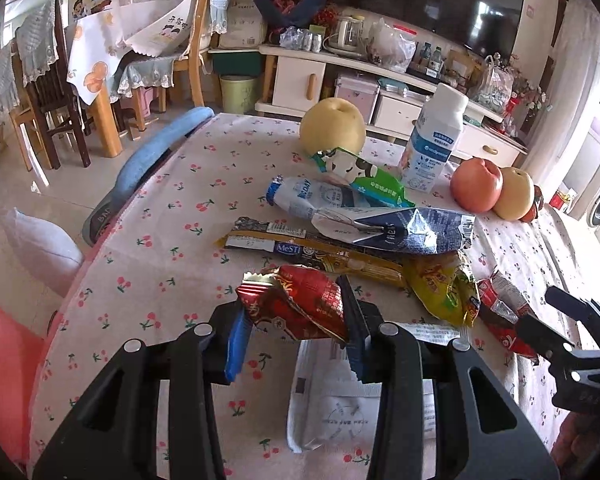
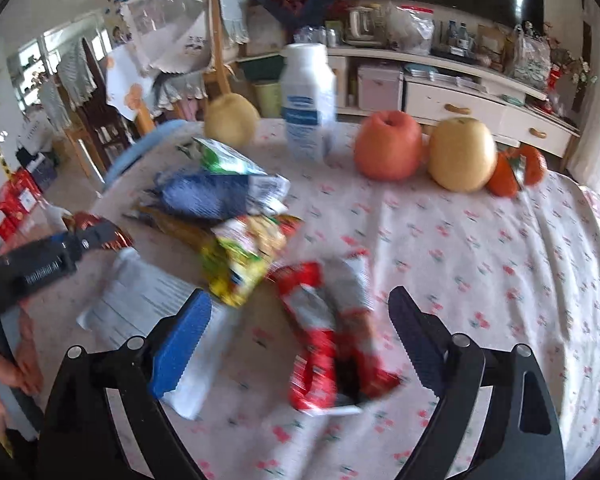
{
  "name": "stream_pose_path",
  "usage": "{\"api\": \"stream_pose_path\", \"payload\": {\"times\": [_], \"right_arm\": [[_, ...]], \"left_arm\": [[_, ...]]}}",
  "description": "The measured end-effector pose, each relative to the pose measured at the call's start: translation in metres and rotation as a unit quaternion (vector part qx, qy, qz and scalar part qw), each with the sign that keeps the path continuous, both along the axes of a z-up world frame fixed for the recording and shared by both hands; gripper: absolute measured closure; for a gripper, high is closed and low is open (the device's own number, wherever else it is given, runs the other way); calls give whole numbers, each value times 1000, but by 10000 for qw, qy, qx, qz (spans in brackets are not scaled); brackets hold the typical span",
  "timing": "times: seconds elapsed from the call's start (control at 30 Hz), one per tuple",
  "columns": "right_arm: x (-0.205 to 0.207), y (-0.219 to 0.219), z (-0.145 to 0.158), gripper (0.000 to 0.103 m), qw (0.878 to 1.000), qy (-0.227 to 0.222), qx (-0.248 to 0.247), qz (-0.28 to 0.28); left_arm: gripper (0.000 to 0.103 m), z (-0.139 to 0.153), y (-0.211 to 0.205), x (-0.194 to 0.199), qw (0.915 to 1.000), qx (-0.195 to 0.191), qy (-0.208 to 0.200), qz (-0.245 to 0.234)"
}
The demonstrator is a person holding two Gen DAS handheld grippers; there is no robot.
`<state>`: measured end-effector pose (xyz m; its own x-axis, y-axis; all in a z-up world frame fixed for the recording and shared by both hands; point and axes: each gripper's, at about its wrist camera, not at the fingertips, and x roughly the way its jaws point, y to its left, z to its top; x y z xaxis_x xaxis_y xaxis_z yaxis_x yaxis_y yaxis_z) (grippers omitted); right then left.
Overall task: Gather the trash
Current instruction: 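Grasp the red foil wrapper with the left tool while the right tool grasps the yellow-green snack bag, then lift the red wrapper and yellow-green bag and carry both toward the pink bucket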
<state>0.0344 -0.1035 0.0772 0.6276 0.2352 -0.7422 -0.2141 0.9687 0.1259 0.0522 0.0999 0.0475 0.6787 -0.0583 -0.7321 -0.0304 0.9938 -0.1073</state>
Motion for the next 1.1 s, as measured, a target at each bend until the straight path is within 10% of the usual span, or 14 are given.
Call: {"api": "stream_pose_path", "payload": {"times": [0.33,0.57,1.1], "right_arm": [[42,60,-22,15,9980,124,-458,421],[50,67,-34,54,9964,68,-664,530],[-8,62,-7,66,9971,-221,-95,719]], "left_arm": [[61,5,15,-4,10000,3,-36,16],[61,9,21,-7,10000,-33,-71,30],[61,21,48,-35,9995,65,-246,166]]}}
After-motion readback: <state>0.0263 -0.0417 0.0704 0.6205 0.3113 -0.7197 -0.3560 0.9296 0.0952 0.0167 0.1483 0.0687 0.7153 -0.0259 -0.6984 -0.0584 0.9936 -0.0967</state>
